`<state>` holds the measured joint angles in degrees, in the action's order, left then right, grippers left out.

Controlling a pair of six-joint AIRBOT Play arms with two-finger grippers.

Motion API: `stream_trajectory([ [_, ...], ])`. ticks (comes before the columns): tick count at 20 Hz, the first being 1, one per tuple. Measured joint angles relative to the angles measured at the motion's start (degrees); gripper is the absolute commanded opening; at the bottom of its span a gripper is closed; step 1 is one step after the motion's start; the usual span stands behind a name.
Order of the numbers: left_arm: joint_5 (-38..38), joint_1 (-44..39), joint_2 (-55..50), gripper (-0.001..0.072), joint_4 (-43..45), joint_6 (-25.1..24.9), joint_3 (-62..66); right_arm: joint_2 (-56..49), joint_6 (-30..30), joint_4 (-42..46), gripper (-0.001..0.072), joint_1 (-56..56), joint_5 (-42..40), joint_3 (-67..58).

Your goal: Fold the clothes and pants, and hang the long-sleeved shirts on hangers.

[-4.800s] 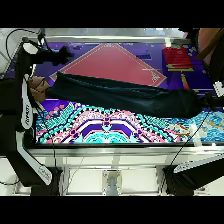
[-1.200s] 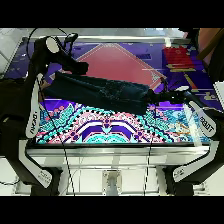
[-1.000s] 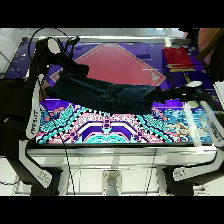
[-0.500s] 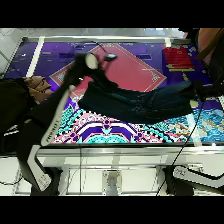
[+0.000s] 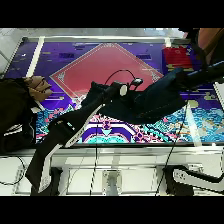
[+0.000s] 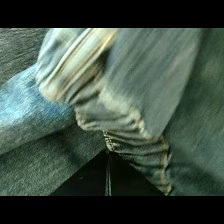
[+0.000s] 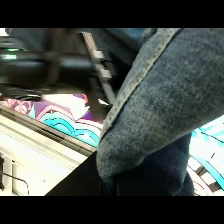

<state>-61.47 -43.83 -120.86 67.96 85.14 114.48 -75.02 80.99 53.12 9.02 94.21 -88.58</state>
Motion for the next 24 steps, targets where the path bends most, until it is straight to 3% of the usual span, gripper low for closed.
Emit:
stream_trajectory([
  [4,-0.8,3.2,2.9,0.0014,-0.5,-0.1,0.2,-0.2,3.1,1.0,0.0046,-7.5,-5.4,-0.4],
  [10,-16.2,16.3,16.2,0.0016,4.5,-3.3,0.3,-6.0,11.4,1.5,0.0047,-19.2,-16.8,-0.5],
  [14,-23.7,25.9,25.0,0.0015,6.3,-5.2,0.3,-14.4,15.3,-1.6,0.0061,-29.9,-31.4,-0.5],
  [15,-24.7,28.0,26.8,0.0015,6.6,-5.7,0.3,-16.5,15.7,-2.6,0.022,-32.6,-36.3,-0.5],
  [16,-25.6,29.9,28.3,0.0016,6.8,-5.9,0.3,-18.3,16.0,-3.8,0.047,-35.0,-41.3,-0.5],
  [17,-26.0,31.5,29.5,0.0016,6.8,-6.1,0.3,-19.9,16.1,-5.2,0.0499,-37.5,-46.3,-0.8],
  [20,-27.1,35.0,31.9,0.0015,7.1,-6.5,0.3,-22.5,16.3,-5.6,0.0498,-41.5,-55.0,-3.1],
  [22,-27.8,36.1,32.7,0.0015,7.1,-6.7,0.3,-22.8,16.2,-3.0,0.0497,-40.7,-55.0,-6.4],
  [24,-28.5,36.7,32.9,0.0016,7.2,-7.1,0.3,-21.8,15.9,2.8,0.0497,-37.3,-48.5,-10.1],
])
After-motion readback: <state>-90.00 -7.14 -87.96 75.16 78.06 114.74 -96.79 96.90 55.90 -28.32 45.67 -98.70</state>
